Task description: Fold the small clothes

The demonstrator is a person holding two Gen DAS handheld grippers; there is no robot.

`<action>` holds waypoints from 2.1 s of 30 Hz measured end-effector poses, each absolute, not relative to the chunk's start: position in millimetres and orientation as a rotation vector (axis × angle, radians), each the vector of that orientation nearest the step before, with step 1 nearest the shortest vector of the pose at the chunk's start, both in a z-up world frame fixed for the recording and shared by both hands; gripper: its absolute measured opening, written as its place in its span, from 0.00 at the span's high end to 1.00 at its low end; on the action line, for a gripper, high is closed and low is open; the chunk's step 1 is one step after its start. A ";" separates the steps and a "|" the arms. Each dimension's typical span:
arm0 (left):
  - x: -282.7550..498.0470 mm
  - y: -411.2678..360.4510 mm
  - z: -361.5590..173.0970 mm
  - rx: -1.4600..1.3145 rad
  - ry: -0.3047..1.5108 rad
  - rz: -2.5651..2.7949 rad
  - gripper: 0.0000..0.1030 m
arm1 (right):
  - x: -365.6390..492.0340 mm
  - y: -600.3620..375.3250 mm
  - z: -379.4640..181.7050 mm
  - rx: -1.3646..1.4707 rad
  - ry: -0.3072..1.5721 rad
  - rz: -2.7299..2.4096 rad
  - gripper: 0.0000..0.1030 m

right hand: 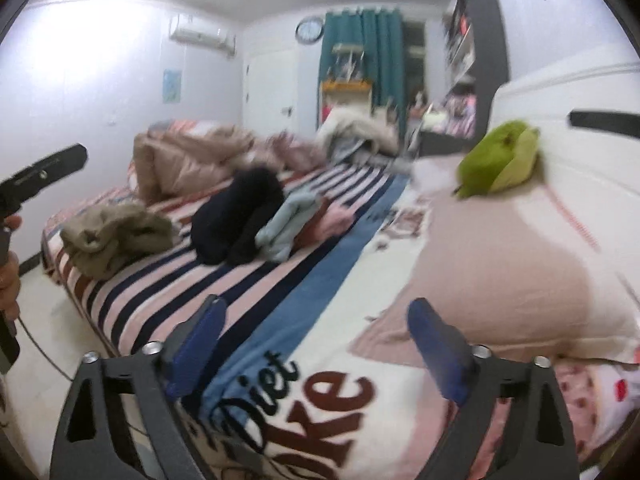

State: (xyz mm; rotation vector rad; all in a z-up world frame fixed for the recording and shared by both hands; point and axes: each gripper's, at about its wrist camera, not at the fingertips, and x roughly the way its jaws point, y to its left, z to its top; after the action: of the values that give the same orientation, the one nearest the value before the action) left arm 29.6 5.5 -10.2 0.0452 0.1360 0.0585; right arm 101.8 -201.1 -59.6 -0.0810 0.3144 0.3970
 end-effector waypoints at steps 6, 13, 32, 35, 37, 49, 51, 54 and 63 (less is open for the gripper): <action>16.2 -9.1 -7.6 0.054 0.121 0.032 0.01 | 62.6 -220.9 -40.6 -0.019 0.204 0.353 0.00; 16.7 -10.6 -8.6 0.034 0.129 0.018 0.01 | 41.2 -219.8 -29.1 -0.017 0.170 0.339 0.00; 12.3 -10.2 -16.3 0.031 0.131 0.028 0.01 | 27.0 -202.5 -22.0 -0.033 0.151 0.375 0.00; 11.2 -10.7 -16.2 0.033 0.126 0.033 0.01 | 24.8 -200.4 -20.9 -0.040 0.148 0.380 0.00; 10.2 -10.8 -16.0 0.030 0.125 0.037 0.01 | 23.8 -199.8 -19.7 -0.043 0.145 0.383 0.00; 7.4 -10.8 -17.8 0.033 0.126 0.053 0.01 | 23.0 -199.8 -18.9 -0.044 0.145 0.385 0.00; 7.1 -10.1 -18.1 0.031 0.126 0.055 0.01 | 22.9 -199.6 -18.8 -0.045 0.144 0.383 0.00; 6.8 -10.1 -18.3 0.030 0.127 0.055 0.01 | 22.4 -198.9 -18.7 -0.047 0.145 0.382 0.00; 6.5 -10.0 -19.0 0.027 0.126 0.052 0.01 | 22.4 -199.3 -18.5 -0.045 0.145 0.384 0.00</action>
State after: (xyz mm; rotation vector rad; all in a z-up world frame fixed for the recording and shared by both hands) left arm 6.5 -10.0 -19.0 0.0274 0.1264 0.0520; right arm 22.4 -199.3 -18.5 -0.0453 0.1448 0.3841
